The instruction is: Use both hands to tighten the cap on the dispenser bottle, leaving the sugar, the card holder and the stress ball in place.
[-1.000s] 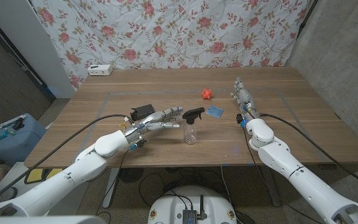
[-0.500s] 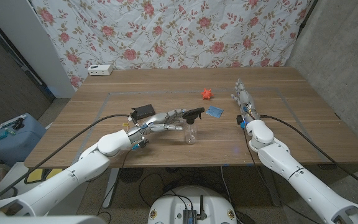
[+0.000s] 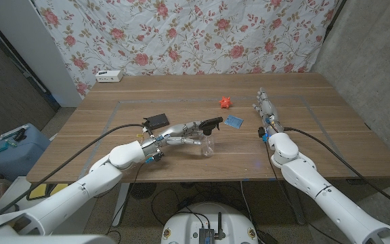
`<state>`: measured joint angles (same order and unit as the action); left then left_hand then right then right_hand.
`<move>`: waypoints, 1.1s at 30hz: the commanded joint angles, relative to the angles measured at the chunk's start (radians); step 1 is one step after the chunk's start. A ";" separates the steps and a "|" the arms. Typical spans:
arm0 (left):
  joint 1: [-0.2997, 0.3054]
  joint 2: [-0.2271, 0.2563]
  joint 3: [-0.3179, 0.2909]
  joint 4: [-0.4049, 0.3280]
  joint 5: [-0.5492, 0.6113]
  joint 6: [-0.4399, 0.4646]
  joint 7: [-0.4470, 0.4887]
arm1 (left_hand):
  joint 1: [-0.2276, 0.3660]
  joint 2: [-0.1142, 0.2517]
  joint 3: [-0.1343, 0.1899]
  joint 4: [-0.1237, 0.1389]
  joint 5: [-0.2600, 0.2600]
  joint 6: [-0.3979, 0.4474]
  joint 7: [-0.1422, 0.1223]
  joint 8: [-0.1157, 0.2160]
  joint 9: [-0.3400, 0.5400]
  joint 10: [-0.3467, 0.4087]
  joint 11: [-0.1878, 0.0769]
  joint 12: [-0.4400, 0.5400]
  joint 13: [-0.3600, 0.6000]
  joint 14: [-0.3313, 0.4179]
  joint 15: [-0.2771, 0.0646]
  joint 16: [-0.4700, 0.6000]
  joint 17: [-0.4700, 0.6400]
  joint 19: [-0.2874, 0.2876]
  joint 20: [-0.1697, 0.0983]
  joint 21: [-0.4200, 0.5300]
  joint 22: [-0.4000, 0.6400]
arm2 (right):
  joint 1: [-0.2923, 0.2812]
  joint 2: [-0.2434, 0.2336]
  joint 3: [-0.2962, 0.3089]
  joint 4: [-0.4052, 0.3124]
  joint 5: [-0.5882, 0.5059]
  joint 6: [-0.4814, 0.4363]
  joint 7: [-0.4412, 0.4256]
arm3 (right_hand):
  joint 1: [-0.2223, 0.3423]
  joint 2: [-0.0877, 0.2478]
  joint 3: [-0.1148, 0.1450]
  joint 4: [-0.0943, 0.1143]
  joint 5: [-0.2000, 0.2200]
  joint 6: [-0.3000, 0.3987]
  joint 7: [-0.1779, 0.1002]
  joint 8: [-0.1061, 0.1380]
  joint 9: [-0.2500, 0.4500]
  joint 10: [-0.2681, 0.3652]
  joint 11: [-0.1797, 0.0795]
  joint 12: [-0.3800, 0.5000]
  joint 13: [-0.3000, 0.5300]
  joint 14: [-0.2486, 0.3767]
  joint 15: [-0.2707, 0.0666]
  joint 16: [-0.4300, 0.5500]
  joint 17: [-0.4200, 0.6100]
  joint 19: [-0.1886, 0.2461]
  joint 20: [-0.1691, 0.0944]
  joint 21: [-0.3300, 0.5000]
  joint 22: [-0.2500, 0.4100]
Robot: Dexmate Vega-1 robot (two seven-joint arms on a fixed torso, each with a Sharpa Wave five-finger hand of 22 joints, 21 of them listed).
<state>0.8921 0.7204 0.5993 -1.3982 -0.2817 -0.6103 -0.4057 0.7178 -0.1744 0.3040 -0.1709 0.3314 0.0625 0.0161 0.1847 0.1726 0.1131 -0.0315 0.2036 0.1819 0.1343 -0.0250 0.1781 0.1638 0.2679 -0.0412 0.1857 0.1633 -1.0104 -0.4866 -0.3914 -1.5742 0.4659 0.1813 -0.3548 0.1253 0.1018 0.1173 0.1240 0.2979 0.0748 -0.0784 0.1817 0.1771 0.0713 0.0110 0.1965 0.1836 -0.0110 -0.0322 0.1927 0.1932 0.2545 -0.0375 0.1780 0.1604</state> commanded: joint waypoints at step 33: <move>-0.104 -0.104 0.080 0.170 0.029 -0.065 -0.067 | 0.082 0.008 -0.059 0.012 0.039 0.060 -0.041 0.011 0.003 0.075 -0.039 0.012 -0.002 0.071 -0.055 0.008 0.001 0.002 -0.017 -0.001 0.003 | -0.057 -0.036 0.028 -0.062 0.012 -0.031 -0.024 | -0.003 0.005 -0.002 -0.001 0.005 -0.005 -0.002 0.005 0.002 0.004 0.003 -0.003 0.003 0.002 0.000 0.004 0.002 0.003 -0.032 0.006 0.005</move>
<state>0.8078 0.6394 0.6633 -1.2613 -0.2513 -0.6655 -0.4608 0.7799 -0.1675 0.2530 -0.1586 0.3627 0.1088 -0.0221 0.1887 0.1749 0.1746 -0.0678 0.2112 0.1767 0.1919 -0.0390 0.1780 0.1630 0.2678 -0.0412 0.1808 0.1633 -1.0591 -0.5184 -0.3694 -1.6320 0.4732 0.1491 -0.3782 0.1253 0.1018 0.1173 0.1240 0.2979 0.0748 -0.0785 0.1817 0.1771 0.0713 0.0109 0.1965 0.1836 -0.0110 -0.0322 0.1926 0.1931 0.2545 -0.0375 0.1780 0.1604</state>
